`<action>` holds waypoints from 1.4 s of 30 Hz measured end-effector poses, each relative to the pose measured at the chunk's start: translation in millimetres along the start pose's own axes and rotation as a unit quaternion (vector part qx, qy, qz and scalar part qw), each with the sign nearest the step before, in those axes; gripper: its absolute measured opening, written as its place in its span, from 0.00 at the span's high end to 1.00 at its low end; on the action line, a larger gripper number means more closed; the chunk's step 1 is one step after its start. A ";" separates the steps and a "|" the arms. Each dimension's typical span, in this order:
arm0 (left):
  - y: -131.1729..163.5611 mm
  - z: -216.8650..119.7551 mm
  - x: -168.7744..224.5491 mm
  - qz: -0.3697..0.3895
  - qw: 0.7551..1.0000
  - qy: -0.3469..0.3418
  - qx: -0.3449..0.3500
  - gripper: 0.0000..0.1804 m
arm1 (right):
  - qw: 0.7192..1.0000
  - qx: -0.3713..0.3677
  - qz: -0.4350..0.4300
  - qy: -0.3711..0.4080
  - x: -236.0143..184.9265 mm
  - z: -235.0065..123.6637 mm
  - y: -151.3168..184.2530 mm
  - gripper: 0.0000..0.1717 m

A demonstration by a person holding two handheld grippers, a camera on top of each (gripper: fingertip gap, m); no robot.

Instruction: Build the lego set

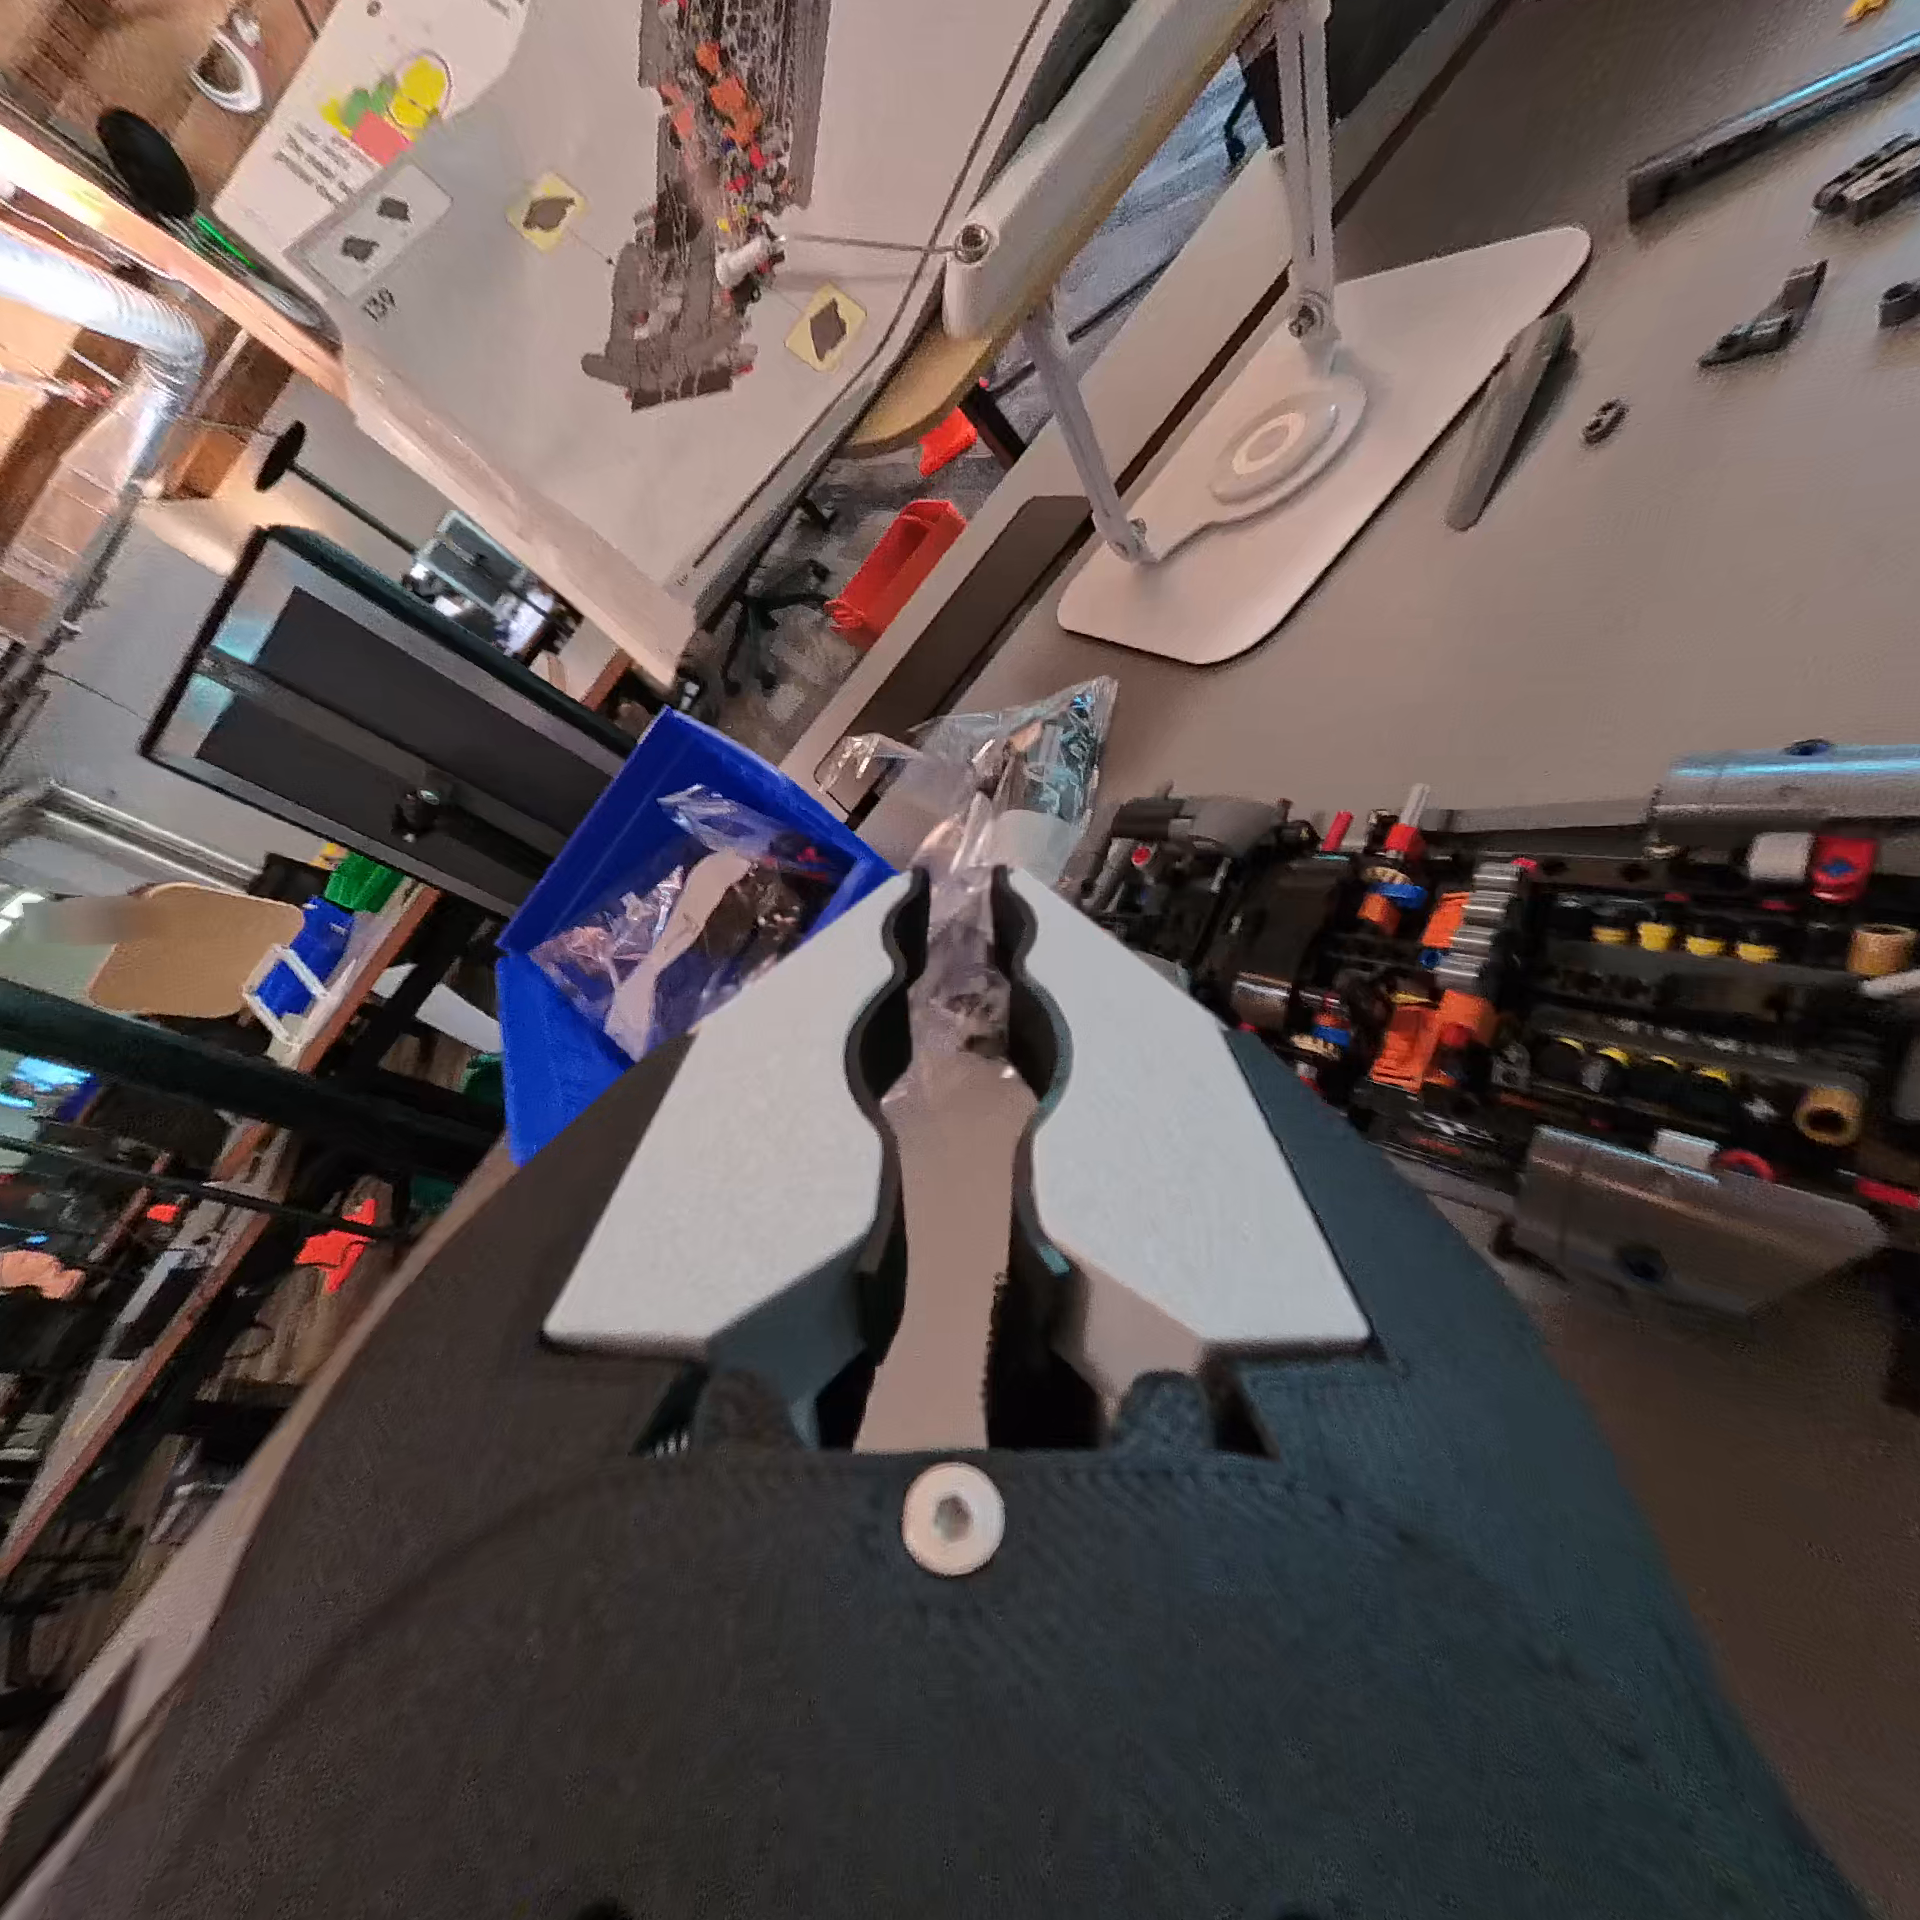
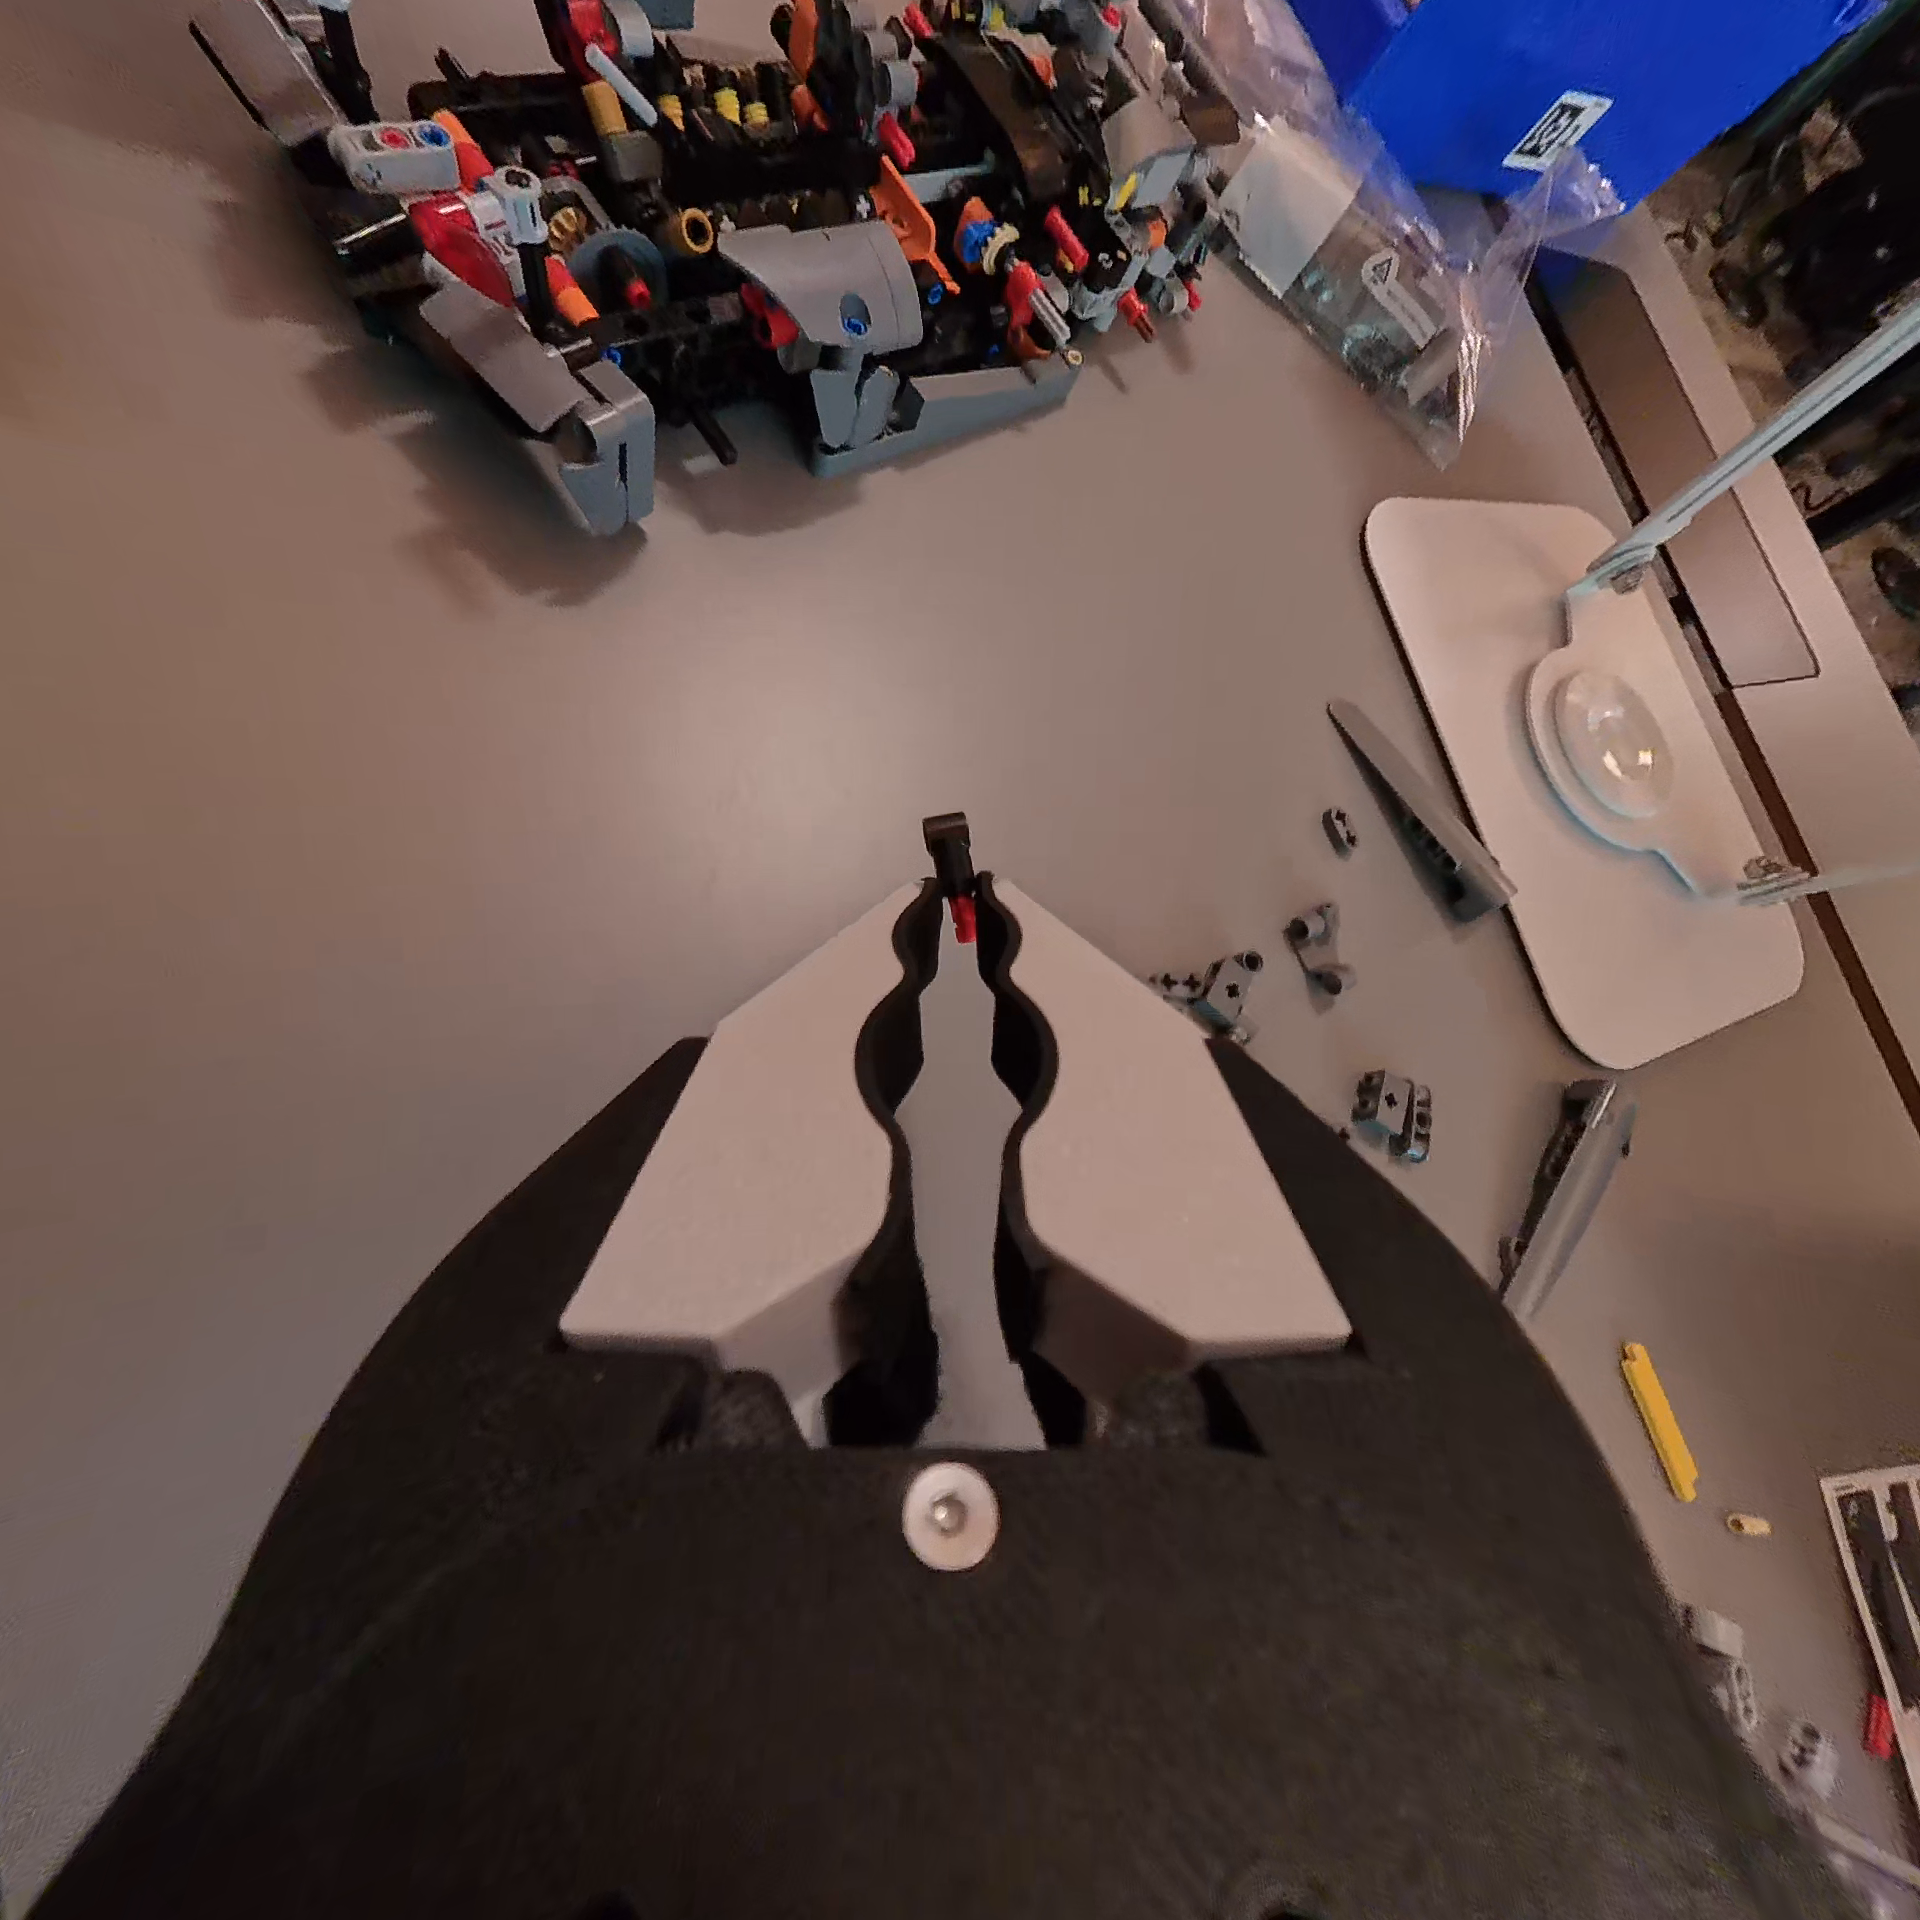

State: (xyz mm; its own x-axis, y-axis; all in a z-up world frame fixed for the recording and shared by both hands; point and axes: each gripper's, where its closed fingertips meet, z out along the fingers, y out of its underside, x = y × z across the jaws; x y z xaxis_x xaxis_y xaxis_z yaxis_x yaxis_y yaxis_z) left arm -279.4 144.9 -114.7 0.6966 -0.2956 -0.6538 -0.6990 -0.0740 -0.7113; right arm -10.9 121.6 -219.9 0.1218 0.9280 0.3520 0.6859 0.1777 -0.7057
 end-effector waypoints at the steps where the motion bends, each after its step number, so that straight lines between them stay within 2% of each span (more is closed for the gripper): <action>1: -0.2 -4.5 1.5 -0.011 1.000 0.004 0.006 0.94 | 1.000 0.004 -0.002 0.002 1.2 1.7 -0.6 0.98; 6: 11.7 -21.5 18.1 -0.013 1.000 0.010 0.001 0.92 | 1.000 0.030 -0.003 0.004 4.3 4.6 -1.2 0.98; 10: 25.2 -31.1 36.2 -0.042 0.999 0.027 -0.010 0.88 | 0.999 0.037 0.000 0.008 8.6 3.3 3.3 0.98; 18: 44.5 -49.7 49.4 -0.069 0.997 0.026 -0.037 0.89 | 0.999 0.036 0.003 0.010 9.9 0.0 10.7 0.98; 27: 66.9 -36.2 76.1 -0.086 0.990 0.097 -0.061 0.91 | 0.999 0.018 -0.017 0.033 13.7 -0.1 16.4 0.98; 31: 63.2 -32.3 84.2 -0.087 0.987 0.128 -0.051 0.91 | 0.999 0.008 -0.024 0.042 16.0 0.5 19.9 0.98; 35: 50.5 -42.2 84.3 -0.137 0.971 0.193 0.003 0.87 | 0.998 -0.003 -0.033 0.047 16.9 1.5 24.8 0.98; 38: 39.9 -54.3 81.9 -0.178 0.952 0.243 0.050 0.77 | 0.998 -0.007 -0.034 0.050 18.1 1.6 26.9 0.98; 42: 42.1 -49.7 102.3 -0.148 0.949 0.276 0.028 0.68 | 0.998 -0.013 -0.036 0.050 17.9 3.1 28.8 0.98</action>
State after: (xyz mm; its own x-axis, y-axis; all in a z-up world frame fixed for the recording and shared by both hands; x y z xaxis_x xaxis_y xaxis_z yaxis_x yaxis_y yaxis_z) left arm -245.6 64.2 -198.7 0.6597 -0.7244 -0.2001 -0.4654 -0.1847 -0.8656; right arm 8.8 144.3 -235.8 0.1405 0.8758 0.4618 0.7132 0.2340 -0.6608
